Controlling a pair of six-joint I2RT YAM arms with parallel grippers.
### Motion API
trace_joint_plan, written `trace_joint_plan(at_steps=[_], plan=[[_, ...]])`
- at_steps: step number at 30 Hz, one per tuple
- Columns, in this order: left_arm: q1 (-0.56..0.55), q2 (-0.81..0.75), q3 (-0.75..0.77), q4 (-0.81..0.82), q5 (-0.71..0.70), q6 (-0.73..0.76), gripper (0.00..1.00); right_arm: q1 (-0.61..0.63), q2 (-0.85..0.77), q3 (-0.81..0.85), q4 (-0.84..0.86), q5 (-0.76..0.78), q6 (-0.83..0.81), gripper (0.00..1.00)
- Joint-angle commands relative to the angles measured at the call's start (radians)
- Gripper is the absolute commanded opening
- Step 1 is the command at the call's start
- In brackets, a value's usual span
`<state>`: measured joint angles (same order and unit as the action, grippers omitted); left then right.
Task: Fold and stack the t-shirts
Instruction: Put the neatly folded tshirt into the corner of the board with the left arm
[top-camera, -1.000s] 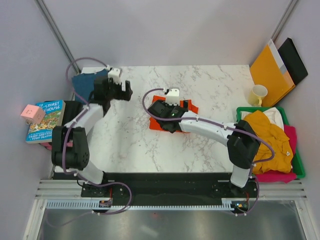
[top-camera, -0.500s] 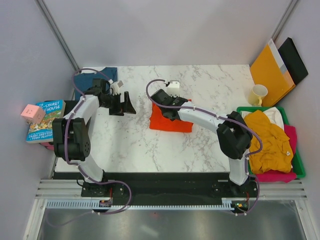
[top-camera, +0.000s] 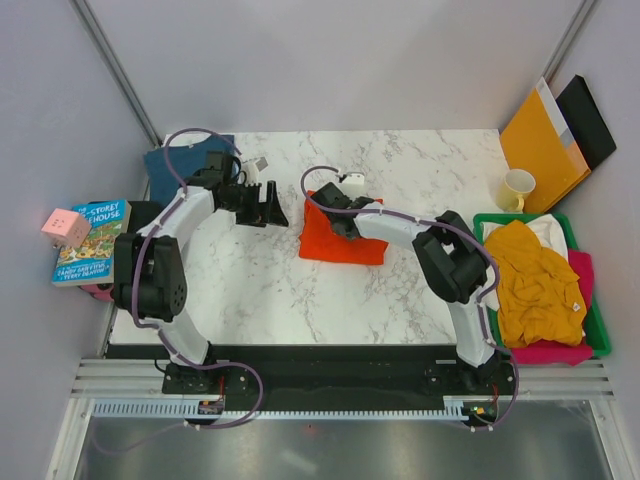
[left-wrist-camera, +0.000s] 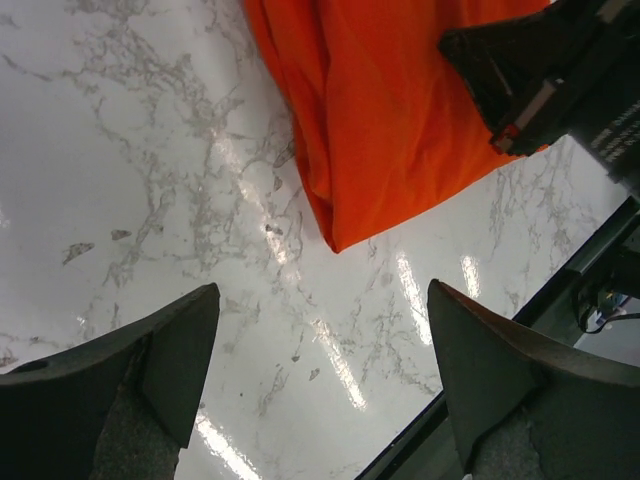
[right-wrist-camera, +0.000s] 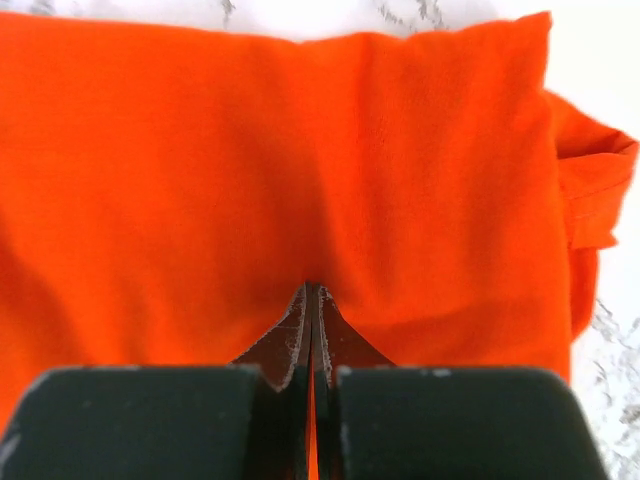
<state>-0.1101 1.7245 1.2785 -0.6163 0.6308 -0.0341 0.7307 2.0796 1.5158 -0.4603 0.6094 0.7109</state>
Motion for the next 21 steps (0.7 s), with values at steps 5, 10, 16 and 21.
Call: trace_joint_plan(at_steps=[5, 10, 16, 21], plan=[[-0.077, 0.102, 0.085, 0.093, 0.027, -0.078, 0.91, -0.03, 0.065, 0.014, 0.04, -0.062, 0.03, 0.0], [-0.124, 0.171, 0.074, 0.125, 0.032, -0.092, 0.91, -0.03, 0.069, 0.0, 0.041, -0.069, 0.032, 0.0], [-0.192, 0.25, 0.114, 0.144, -0.068, -0.102, 0.89, -0.03, 0.062, -0.017, 0.041, -0.073, 0.047, 0.0], [-0.209, 0.285, 0.133, 0.196, -0.082, -0.135, 0.87, -0.03, 0.062, -0.039, 0.046, -0.083, 0.061, 0.0]])
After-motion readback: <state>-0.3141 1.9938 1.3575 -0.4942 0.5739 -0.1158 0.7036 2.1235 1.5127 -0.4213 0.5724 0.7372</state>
